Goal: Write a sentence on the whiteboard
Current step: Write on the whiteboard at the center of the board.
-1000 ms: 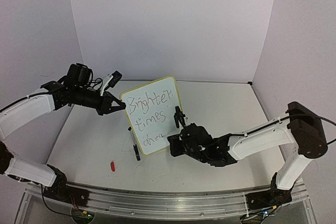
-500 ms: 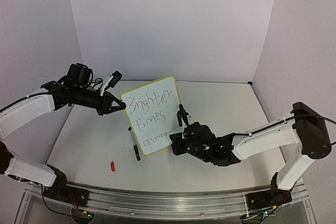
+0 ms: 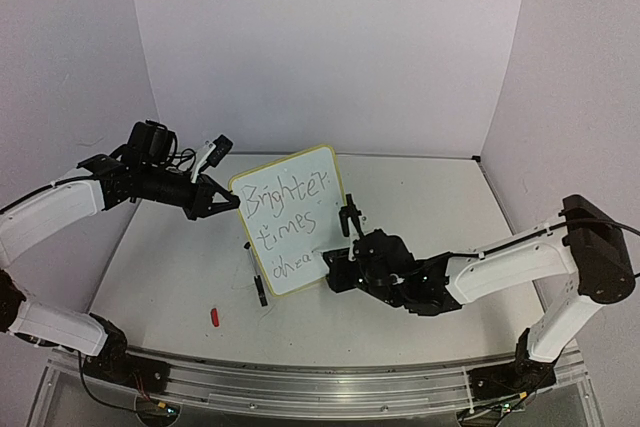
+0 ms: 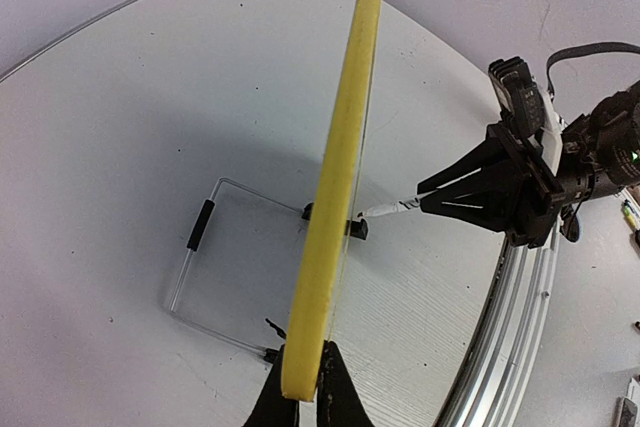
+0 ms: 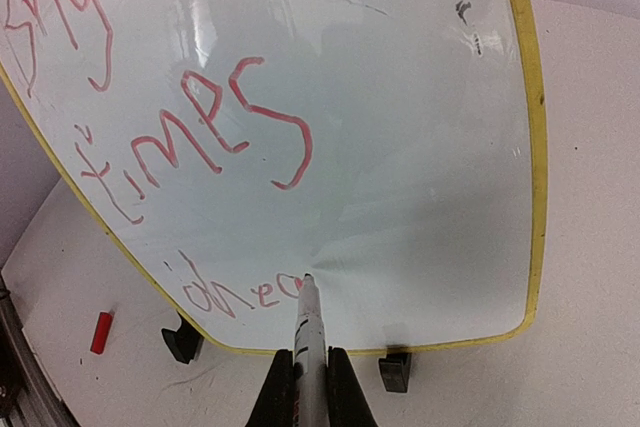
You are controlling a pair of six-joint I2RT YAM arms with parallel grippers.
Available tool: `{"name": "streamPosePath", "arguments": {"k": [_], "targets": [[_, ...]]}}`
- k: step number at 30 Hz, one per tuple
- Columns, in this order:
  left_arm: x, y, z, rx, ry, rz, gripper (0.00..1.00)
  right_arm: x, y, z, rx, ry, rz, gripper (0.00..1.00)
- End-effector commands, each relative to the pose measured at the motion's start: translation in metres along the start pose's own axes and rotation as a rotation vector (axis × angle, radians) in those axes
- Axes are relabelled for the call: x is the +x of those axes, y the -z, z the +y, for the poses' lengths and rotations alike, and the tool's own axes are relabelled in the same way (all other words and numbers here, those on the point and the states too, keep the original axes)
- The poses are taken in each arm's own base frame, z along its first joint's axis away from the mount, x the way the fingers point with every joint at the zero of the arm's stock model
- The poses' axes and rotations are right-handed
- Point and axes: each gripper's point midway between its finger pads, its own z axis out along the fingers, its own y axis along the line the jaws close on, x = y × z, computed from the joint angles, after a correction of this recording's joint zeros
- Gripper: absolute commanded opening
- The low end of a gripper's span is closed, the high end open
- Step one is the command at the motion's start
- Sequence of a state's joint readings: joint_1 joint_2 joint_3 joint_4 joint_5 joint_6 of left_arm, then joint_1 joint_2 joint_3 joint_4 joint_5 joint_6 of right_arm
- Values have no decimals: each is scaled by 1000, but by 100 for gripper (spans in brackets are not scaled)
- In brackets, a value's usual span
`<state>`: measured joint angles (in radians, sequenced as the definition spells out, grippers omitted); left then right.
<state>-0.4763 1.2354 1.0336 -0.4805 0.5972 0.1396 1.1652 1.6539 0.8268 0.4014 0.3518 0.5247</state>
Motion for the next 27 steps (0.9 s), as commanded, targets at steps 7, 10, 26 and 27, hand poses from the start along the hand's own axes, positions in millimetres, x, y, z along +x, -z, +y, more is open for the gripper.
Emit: {"name": "streamPosePath", "arguments": {"k": [7,10,26,27], "targets": [[25,-4,14,-69,-2,84,0,-4,-9,-7,51,-2,-16,0],[25,-4,13,-69,-3,84,0,-5,-10,-9,60,-3,-22,0],[24,-3,13,-70,-5,83,0,-6,-11,1,10,25,-14,0],[25,-3,13,-69,-6,83,0,-3,-12,-1,16,22,-6,0]]}}
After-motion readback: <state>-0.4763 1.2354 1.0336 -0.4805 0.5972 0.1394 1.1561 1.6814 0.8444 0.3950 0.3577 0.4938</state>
